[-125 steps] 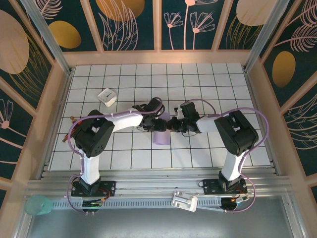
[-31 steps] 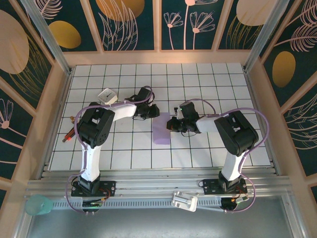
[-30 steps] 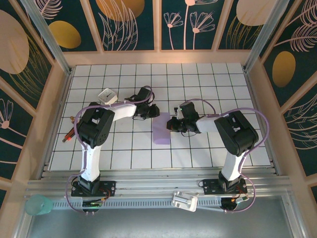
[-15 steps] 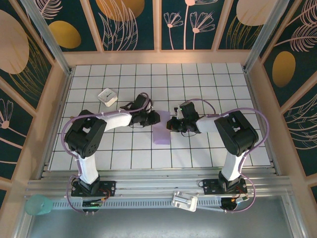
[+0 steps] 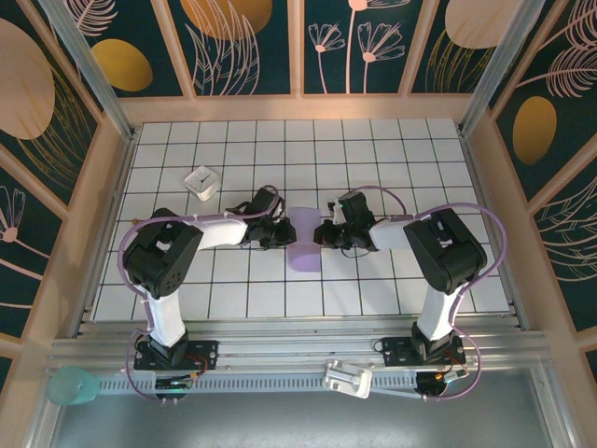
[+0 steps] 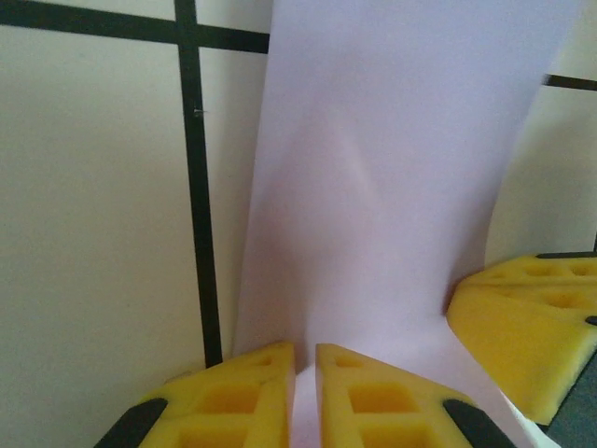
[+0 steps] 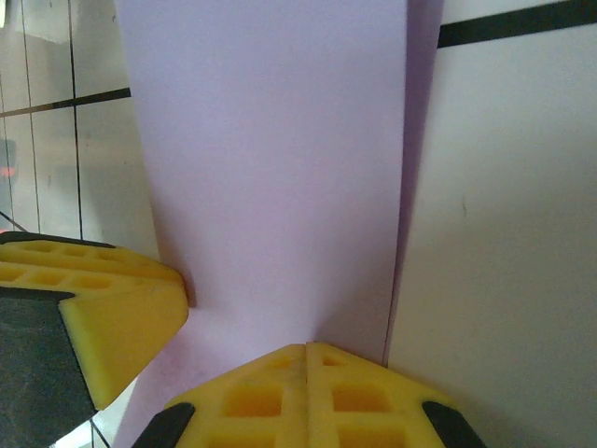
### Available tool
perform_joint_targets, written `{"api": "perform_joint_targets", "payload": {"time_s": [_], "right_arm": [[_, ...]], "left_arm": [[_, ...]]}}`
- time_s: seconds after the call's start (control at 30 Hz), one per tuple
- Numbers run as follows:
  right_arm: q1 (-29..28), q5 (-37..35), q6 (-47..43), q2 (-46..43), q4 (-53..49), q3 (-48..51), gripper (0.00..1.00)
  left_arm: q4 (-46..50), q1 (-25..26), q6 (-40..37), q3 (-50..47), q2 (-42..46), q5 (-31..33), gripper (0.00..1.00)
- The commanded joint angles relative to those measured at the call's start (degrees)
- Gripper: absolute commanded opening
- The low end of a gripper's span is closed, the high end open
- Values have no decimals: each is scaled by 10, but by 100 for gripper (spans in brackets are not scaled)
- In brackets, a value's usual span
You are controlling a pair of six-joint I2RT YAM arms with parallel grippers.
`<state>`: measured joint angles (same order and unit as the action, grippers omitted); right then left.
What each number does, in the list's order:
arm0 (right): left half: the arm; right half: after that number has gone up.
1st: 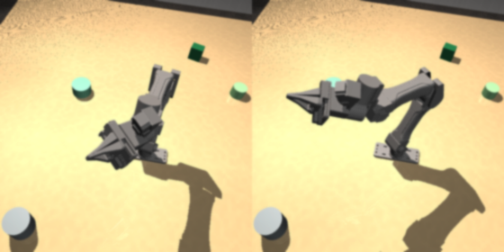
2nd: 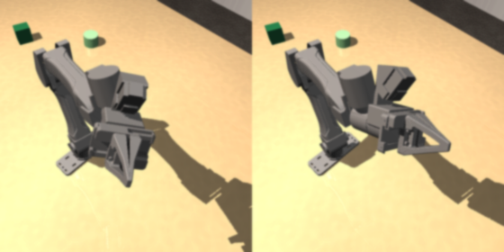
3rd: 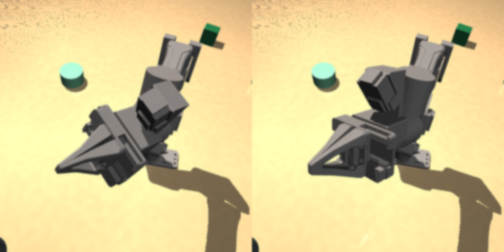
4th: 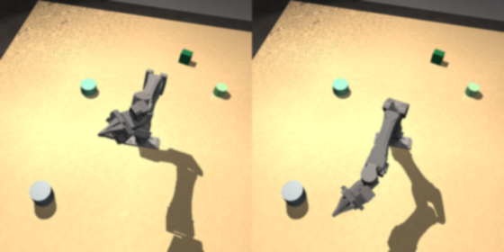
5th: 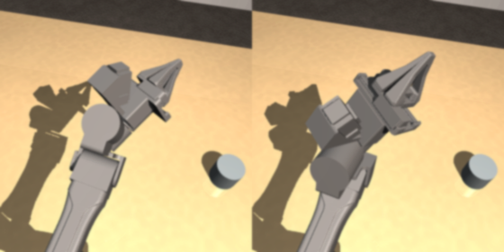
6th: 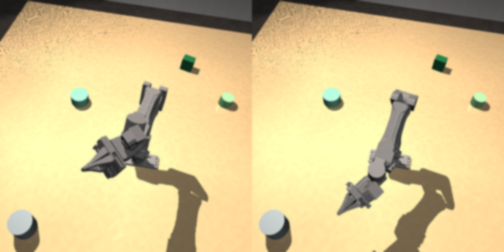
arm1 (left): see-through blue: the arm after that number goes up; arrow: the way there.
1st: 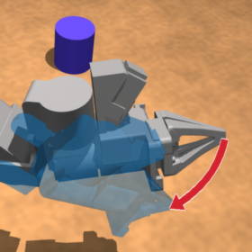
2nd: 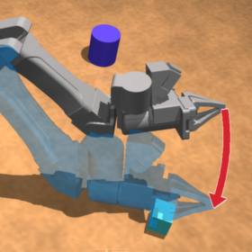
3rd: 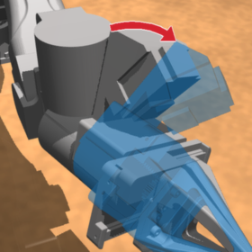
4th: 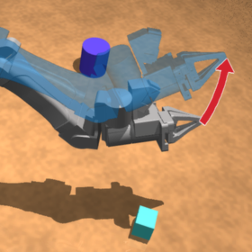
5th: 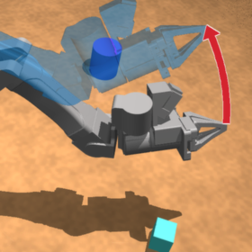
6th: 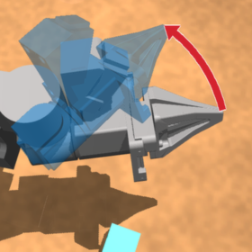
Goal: Fold a paper plane with a square sheet of paper (pick it up from the middle)
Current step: First fold the square sheet of paper in half at the center of the table.
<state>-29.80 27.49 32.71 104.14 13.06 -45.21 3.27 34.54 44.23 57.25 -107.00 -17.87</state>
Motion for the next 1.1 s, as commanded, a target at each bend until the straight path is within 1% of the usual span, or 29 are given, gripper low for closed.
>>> {"api": "perform_joint_targets", "payload": {"time_s": [0.0, 0.13, 0.2, 0.27, 0.37, 0.43, 0.5, 0.57, 0.7, 0.8, 0.9, 0.93, 1.07], "right_arm": [[11, -99, -22, 37, -79, 33, 0], [12, -101, -21, 35, -80, 34, 0], [12, -101, -20, 33, -79, 34, 0], [13, -101, -21, 34, -79, 33, 0], [13, -101, -21, 35, -80, 33, 0], [13, -101, -22, 36, -80, 33, 0], [13, -101, -22, 36, -80, 33, 0], [13, -101, -22, 36, -80, 33, 0], [13, -100, -23, 37, -80, 32, 0], [13, -101, -23, 36, -80, 34, 0], [14, -101, -24, 35, -80, 35, 0], [15, -100, -24, 36, -79, 34, 0], [14, -100, -25, 36, -80, 34, 0]], "left_arm": [[15, -3, -4, -19, 36, 3, 19], [-28, 15, 30, -50, 72, -27, 23], [-55, 23, 49, -63, 81, -43, 24], [-77, 29, 60, -69, 78, -58, 24], [-78, 33, 56, -67, 59, -66, 22], [-52, 33, 47, -62, 47, -53, 20], [-22, 32, 39, -65, 42, -26, 18], [-12, 32, 37, -75, 44, -11, 17], [-5, 32, 32, -98, 48, -8, 16], [-3, 32, 26, -103, 64, -9, 17], [-32, 32, 37, -105, 85, -36, 20], [-47, 32, 45, -109, 105, -51, 21], [-105, 34, 80, -127, 112, -106, 23]]}}
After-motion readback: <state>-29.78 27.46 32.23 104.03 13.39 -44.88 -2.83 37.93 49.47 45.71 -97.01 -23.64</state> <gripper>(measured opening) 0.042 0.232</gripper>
